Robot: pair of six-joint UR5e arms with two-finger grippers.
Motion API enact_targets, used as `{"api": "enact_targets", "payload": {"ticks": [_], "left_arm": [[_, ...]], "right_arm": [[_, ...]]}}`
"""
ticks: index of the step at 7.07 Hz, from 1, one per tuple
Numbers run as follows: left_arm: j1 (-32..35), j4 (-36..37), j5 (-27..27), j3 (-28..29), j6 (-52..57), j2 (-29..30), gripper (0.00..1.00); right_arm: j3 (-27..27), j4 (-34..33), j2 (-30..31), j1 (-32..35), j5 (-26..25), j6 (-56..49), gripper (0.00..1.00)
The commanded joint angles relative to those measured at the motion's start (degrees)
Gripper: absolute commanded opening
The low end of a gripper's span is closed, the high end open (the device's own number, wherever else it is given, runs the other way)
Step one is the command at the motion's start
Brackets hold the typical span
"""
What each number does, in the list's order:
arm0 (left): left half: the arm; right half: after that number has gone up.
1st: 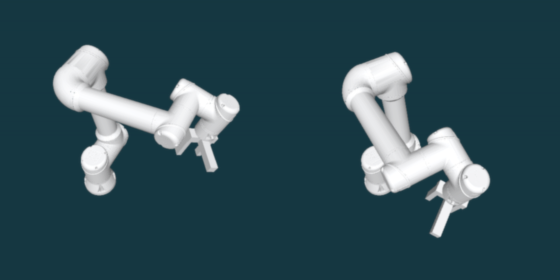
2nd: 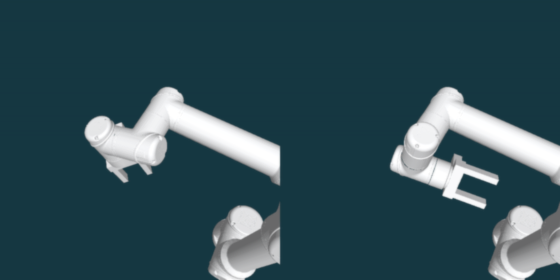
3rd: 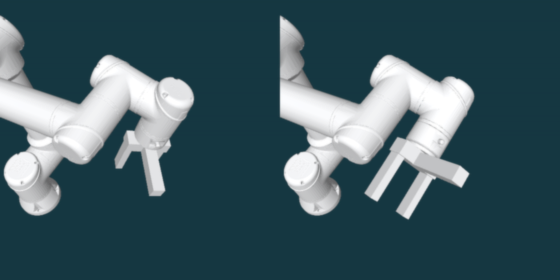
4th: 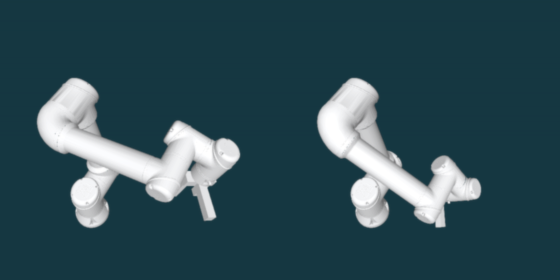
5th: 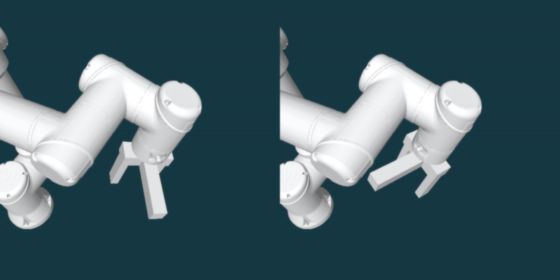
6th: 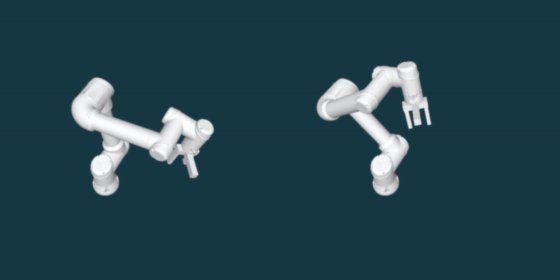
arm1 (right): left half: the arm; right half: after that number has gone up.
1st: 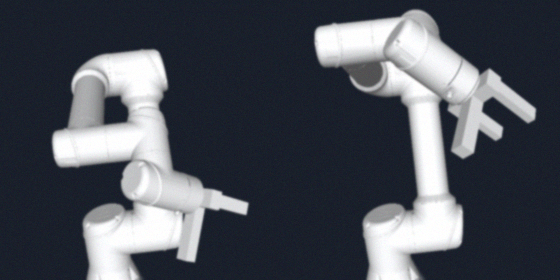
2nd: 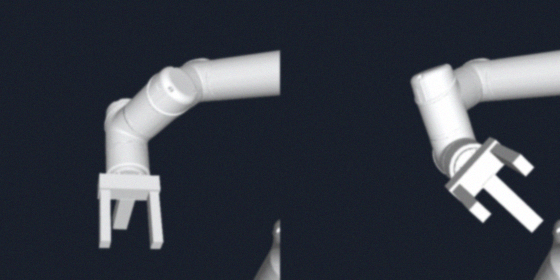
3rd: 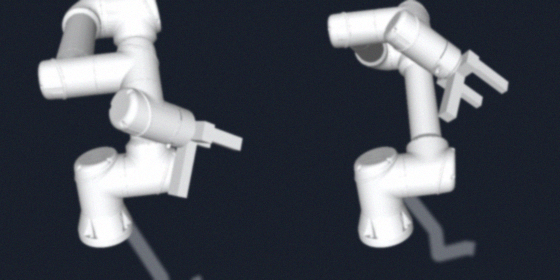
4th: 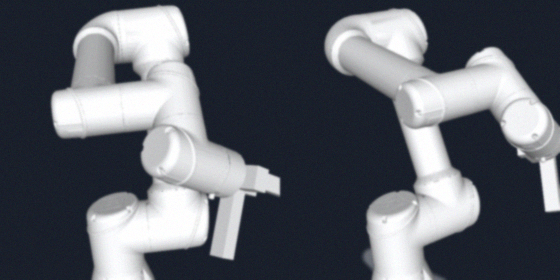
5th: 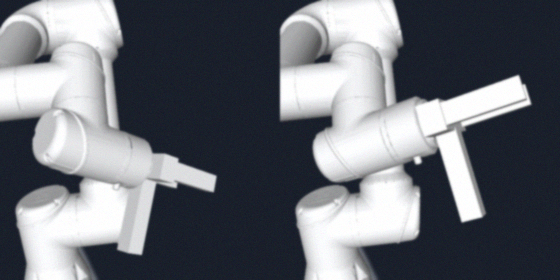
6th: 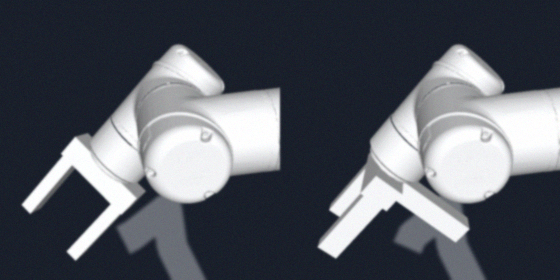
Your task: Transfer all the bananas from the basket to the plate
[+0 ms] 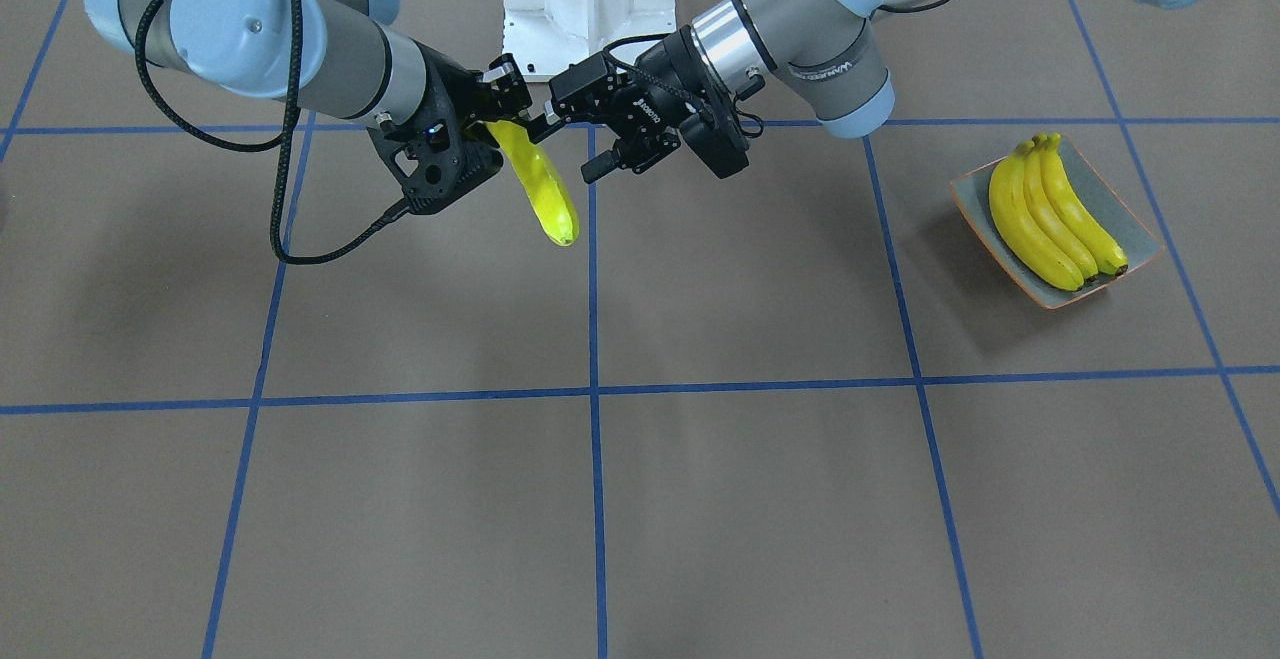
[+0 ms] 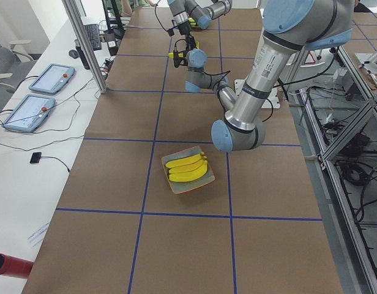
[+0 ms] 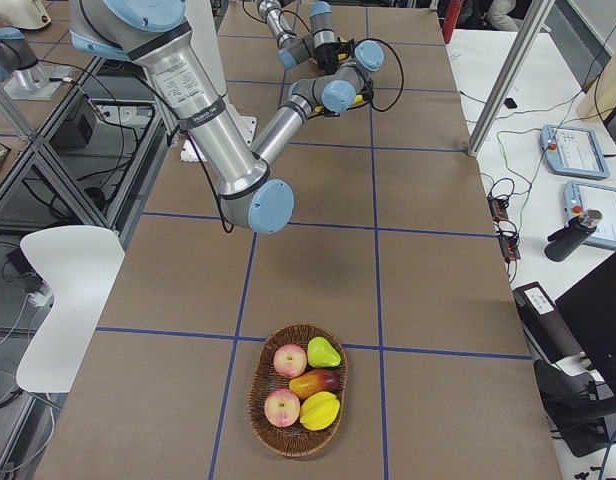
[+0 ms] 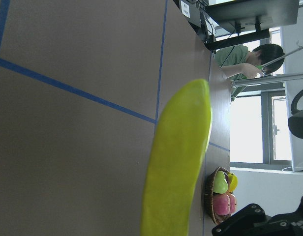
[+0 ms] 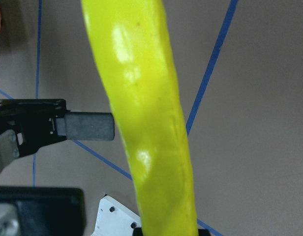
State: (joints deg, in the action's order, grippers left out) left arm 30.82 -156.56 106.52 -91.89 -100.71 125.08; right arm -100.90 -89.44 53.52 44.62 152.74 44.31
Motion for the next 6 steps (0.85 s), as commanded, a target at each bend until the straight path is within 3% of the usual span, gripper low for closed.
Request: {"api": "enact_targets", "payload": {"ticks": [1, 4, 6], "left_arm": [[-0.15, 0.12, -0.34, 2.14, -0.01, 1.56, 1.00], [-0.59, 0.21, -0.43, 3.28, -0.01, 2.53, 0.97], [-0.59, 0.21, -0.43, 3.38, -0.01, 2.89, 0.66]], "right_arm": [[-0.18, 0.32, 0.00, 0.02, 0.19, 0.17, 0.00], [-0.26, 0.32, 0.00, -0.33, 0.19, 0.43, 0.00], [-0.35, 1.19, 0.09, -0.59, 0.28, 1.22, 0.00]]}}
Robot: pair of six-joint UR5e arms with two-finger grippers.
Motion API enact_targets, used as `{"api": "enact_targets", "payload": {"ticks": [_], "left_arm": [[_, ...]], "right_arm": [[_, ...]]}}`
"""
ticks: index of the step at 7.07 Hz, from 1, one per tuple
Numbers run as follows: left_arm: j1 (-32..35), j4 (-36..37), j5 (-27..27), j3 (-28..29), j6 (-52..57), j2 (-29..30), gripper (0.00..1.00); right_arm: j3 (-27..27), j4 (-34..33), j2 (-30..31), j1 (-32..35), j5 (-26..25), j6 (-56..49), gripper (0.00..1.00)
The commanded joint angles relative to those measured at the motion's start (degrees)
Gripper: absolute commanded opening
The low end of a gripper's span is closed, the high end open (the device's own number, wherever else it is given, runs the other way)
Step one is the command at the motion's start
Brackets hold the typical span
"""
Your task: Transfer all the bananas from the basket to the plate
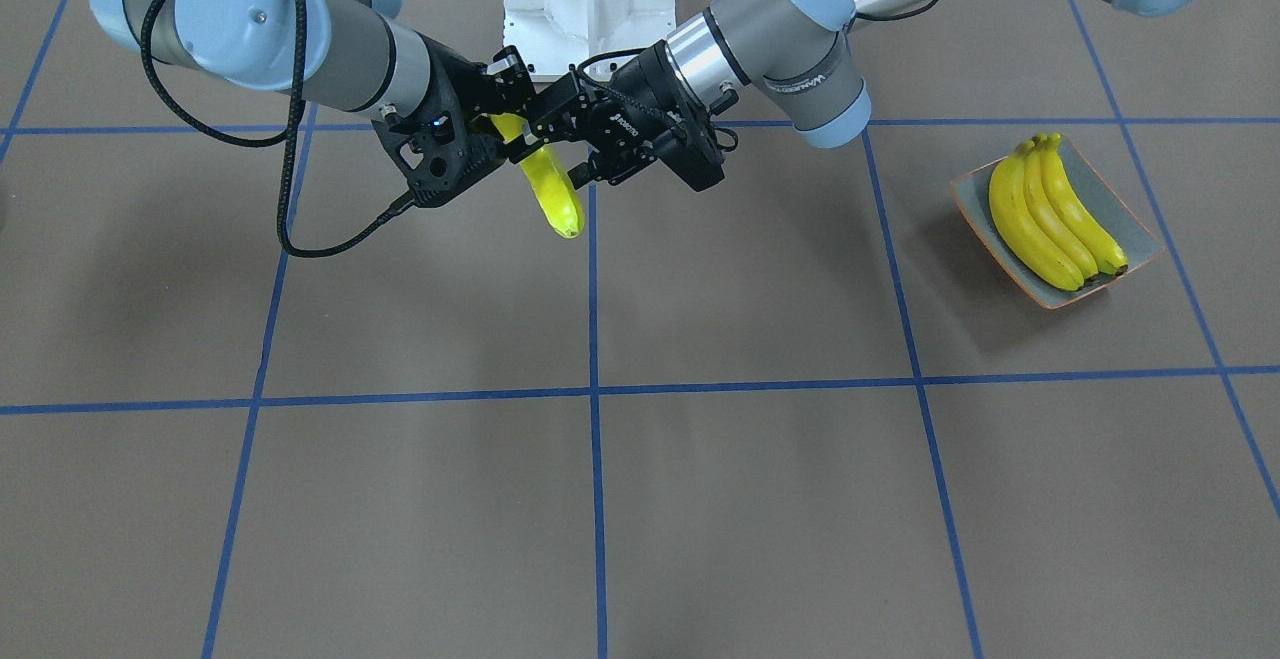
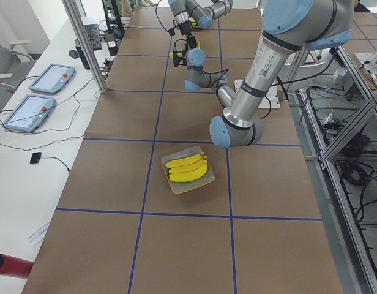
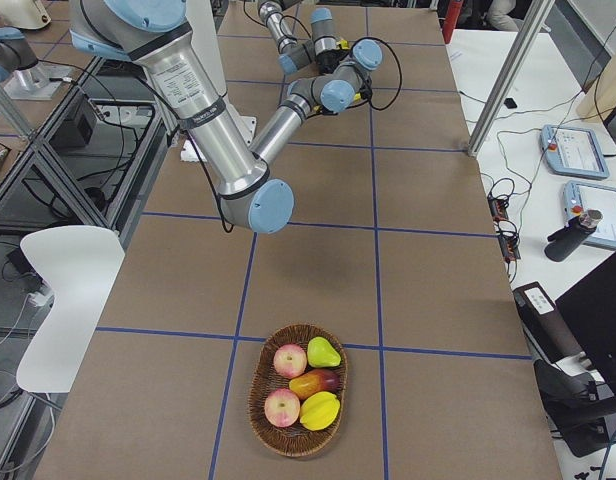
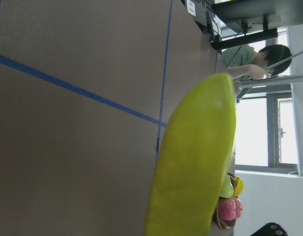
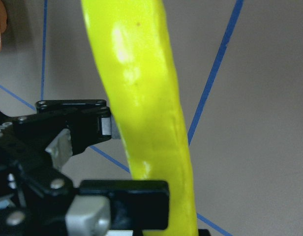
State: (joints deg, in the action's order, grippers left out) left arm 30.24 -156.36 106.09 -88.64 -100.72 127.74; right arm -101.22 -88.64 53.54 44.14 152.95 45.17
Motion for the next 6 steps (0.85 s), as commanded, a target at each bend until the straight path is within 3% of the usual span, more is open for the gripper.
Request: {"api": "enact_targets", "payload": {"ticks": [1, 3, 5, 6], "left_arm": [[-0.01, 0.00, 0.00, 0.22, 0.00, 0.23, 0.60], [-0.01, 0.00, 0.00, 0.39, 0.00, 0.23, 0.51], [-0.18, 0.18, 0.00, 0.40, -0.26, 0.23, 0.00], [-0.62, 0.18, 0.00, 0.40, -3.83, 0.06, 0.00]], "right_arm": [[-0.03, 0.66, 0.07, -0.20, 0.07, 0.35, 0.00], [-0.30, 0.75, 0.07, -0.11, 0.07, 0.35, 0.00], [-0.21, 0.75, 0.16, -0.20, 0.07, 0.27, 0.00], [-0.04, 0.75, 0.16, -0.28, 0.07, 0.27, 0.00]]}}
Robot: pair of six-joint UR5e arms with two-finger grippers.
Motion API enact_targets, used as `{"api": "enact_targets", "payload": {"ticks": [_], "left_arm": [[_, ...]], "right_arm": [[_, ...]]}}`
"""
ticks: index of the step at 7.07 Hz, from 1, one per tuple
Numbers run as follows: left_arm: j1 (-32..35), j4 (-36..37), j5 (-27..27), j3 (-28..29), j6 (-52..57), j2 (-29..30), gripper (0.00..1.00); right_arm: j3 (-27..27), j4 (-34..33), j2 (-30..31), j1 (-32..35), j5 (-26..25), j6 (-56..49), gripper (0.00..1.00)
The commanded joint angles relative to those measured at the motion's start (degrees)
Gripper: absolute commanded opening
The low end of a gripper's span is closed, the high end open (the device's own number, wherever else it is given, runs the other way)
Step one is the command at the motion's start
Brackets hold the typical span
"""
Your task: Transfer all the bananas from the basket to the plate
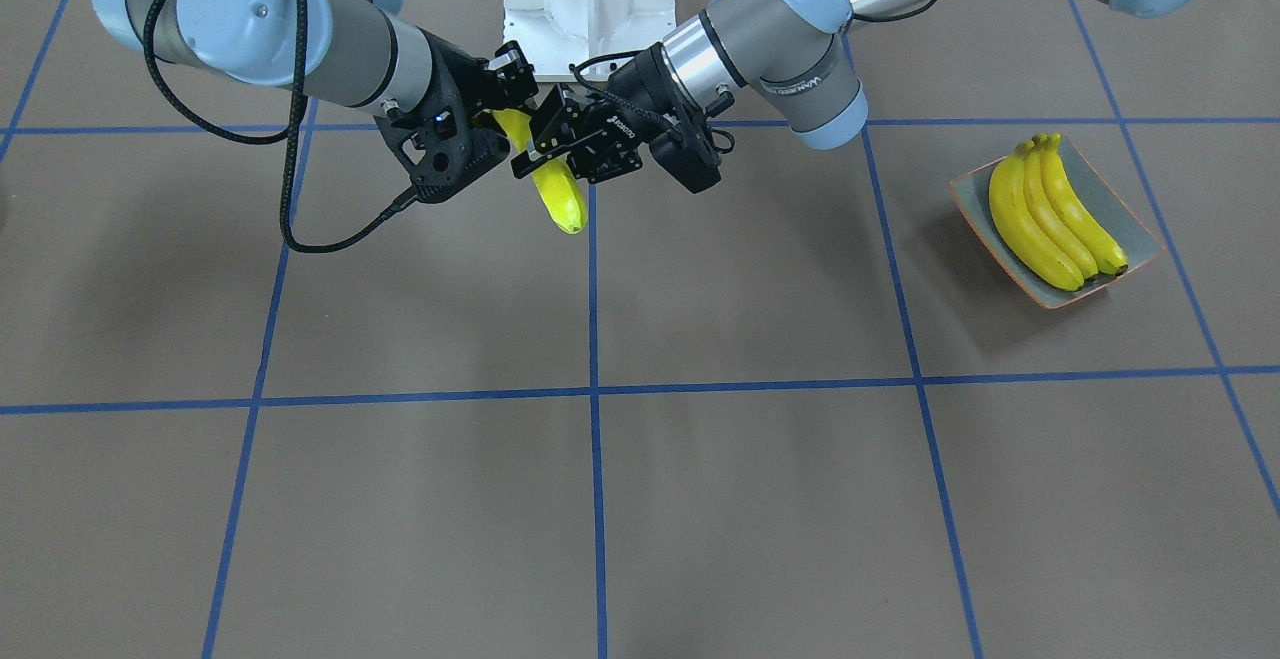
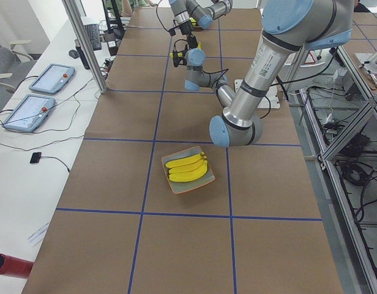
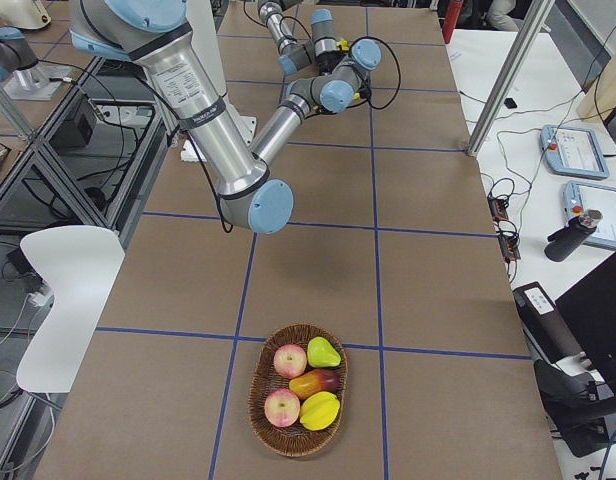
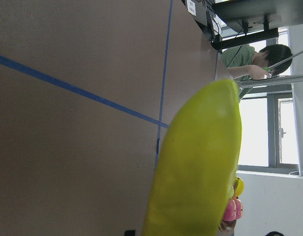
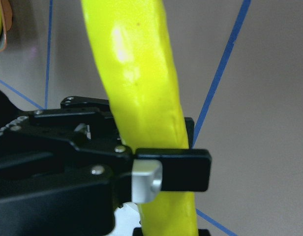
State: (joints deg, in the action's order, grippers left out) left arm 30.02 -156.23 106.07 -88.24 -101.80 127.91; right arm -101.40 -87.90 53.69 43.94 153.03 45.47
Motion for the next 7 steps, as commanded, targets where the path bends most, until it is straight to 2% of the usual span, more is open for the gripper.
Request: {"api": "enact_targets", "payload": {"ticks": [1, 2, 7], "left_arm": [[-0.40, -0.04, 0.02, 0.00, -4.18, -0.12, 0.00], [-0.40, -0.04, 0.02, 0.00, -4.28, -0.12, 0.00], [-0.40, -0.04, 0.11, 0.35, -4.19, -0.29, 0.00]], "right_arm": [[0.41, -0.08, -0.07, -0.17, -0.01, 0.06, 0.51], [0.32, 0.01, 0.01, -0.35, -0.10, 1.36, 0.99], [-0.81, 3.70, 0.10, 0.53, 0.16, 9.10, 1.00]]}}
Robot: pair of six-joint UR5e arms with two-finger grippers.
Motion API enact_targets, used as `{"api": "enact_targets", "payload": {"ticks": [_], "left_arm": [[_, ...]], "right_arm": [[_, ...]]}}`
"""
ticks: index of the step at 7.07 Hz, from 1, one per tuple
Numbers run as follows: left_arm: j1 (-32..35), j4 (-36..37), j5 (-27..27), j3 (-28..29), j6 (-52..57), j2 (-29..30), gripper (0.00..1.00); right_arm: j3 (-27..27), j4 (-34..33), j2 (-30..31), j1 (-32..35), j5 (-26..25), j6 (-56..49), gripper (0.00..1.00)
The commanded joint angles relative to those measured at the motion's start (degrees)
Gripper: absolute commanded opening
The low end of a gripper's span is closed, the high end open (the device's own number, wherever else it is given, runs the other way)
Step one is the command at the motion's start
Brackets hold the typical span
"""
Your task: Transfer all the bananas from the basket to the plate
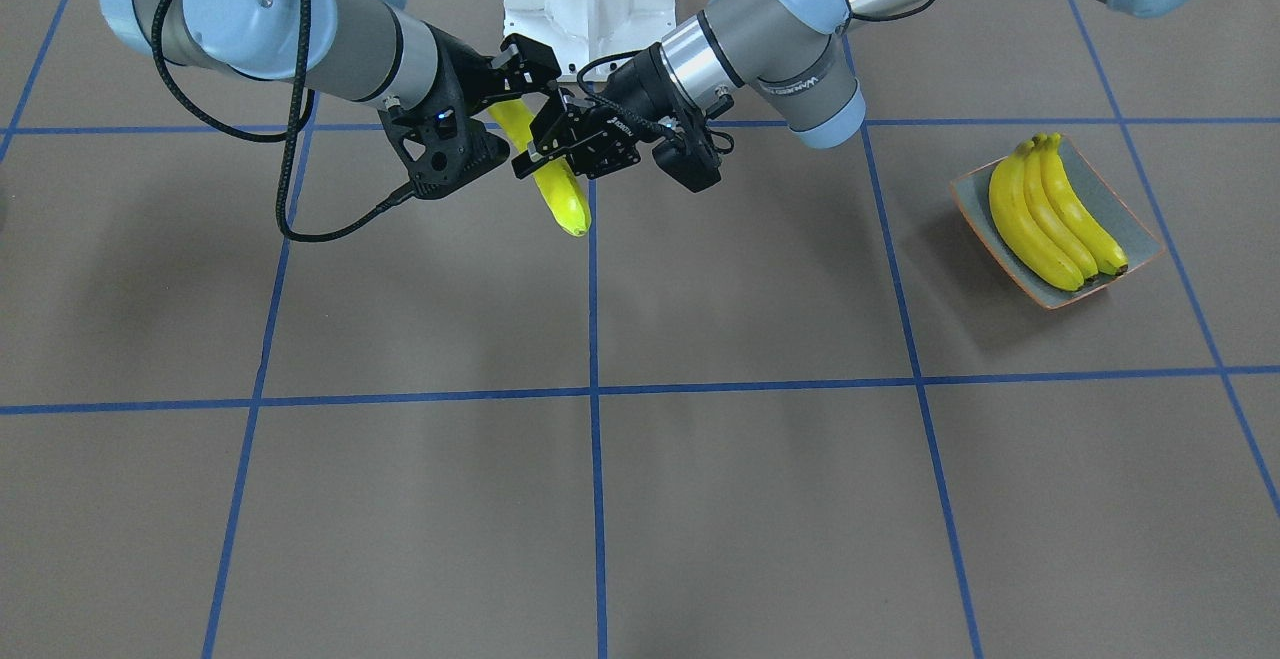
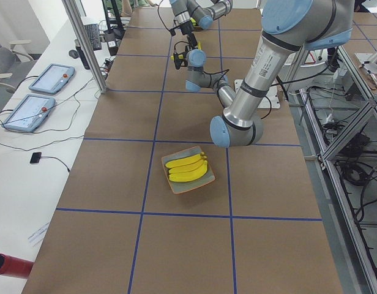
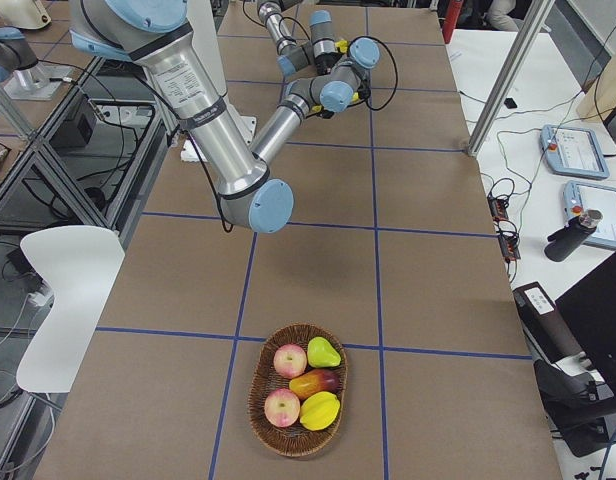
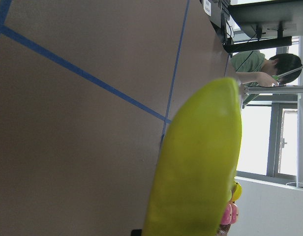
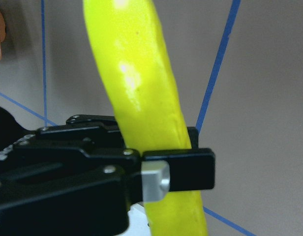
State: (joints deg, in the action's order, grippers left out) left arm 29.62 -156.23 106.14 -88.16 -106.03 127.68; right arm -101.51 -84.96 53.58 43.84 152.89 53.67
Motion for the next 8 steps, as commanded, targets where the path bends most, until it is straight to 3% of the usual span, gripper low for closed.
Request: {"api": "enact_targets", "payload": {"ticks": [1, 5, 6, 8], "left_arm": [[0.09, -0.04, 0.03, 1.05, 0.38, -0.23, 0.00], [0.09, -0.04, 0.12, 4.83, 0.91, -0.32, 0.00], [0.43, 0.31, 0.12, 4.75, 1.08, -0.59, 0.00], [3.32, 5.21, 1.86, 3.27, 2.22, -3.38, 0.00]], "right_arm": [[-2.44, 0.76, 0.73, 1.41, 0.82, 2.31, 1.00], [-4.92, 0.76, 4.33, 12.20, 3.65, 3.02, 1.00], [-5.10, 0.85, 5.99, 16.50, 0.77, 2.33, 1.00], [-5.19, 1.20, 9.33, 18.12, -12.55, -2.23, 1.00]]}}
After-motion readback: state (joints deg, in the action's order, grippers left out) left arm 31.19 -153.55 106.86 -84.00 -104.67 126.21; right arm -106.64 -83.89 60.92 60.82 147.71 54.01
